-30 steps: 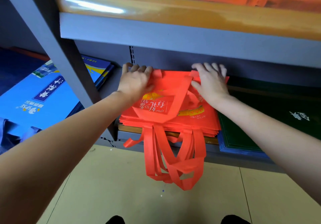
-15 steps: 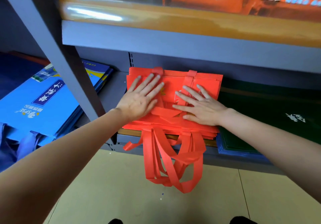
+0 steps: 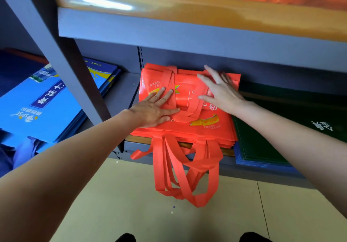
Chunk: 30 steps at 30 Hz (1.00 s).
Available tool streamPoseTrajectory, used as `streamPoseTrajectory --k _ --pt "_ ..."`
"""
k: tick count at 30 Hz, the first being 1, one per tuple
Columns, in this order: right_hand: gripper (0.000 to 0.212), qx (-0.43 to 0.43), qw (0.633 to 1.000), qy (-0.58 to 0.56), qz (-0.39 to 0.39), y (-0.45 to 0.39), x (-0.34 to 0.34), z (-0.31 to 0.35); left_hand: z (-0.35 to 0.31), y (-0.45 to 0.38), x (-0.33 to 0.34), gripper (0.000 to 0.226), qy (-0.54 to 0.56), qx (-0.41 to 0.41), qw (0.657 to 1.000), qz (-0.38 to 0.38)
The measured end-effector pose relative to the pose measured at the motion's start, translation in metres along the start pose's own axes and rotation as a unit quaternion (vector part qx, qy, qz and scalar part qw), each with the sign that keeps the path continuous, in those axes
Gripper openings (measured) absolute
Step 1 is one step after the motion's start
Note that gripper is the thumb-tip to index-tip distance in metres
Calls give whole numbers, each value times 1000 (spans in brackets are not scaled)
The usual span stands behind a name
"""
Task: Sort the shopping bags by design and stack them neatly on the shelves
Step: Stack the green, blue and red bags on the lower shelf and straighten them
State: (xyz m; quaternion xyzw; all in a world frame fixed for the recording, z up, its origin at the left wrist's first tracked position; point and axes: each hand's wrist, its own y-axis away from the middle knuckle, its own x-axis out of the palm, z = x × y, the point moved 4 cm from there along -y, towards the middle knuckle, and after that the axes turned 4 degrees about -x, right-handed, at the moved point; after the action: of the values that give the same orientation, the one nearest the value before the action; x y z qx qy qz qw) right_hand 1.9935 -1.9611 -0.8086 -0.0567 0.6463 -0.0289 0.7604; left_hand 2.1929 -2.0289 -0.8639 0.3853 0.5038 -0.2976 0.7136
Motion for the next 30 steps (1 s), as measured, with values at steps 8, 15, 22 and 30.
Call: streamPoseTrajectory --k 8,15,22,30 --pt "97 192 971 114 86 -37 -3 -1 -16 4 -4 48 10 -7 1000 29" --pt "88 168 975 144 -20 -28 -13 13 -27 11 -3 57 21 -5 1000 21" --pt "61 103 969 179 -135 -5 -51 26 -26 -2 -13 66 97 -56 992 61" --pt "63 -119 960 245 -60 58 15 40 -46 82 -56 33 111 215 913 -328"
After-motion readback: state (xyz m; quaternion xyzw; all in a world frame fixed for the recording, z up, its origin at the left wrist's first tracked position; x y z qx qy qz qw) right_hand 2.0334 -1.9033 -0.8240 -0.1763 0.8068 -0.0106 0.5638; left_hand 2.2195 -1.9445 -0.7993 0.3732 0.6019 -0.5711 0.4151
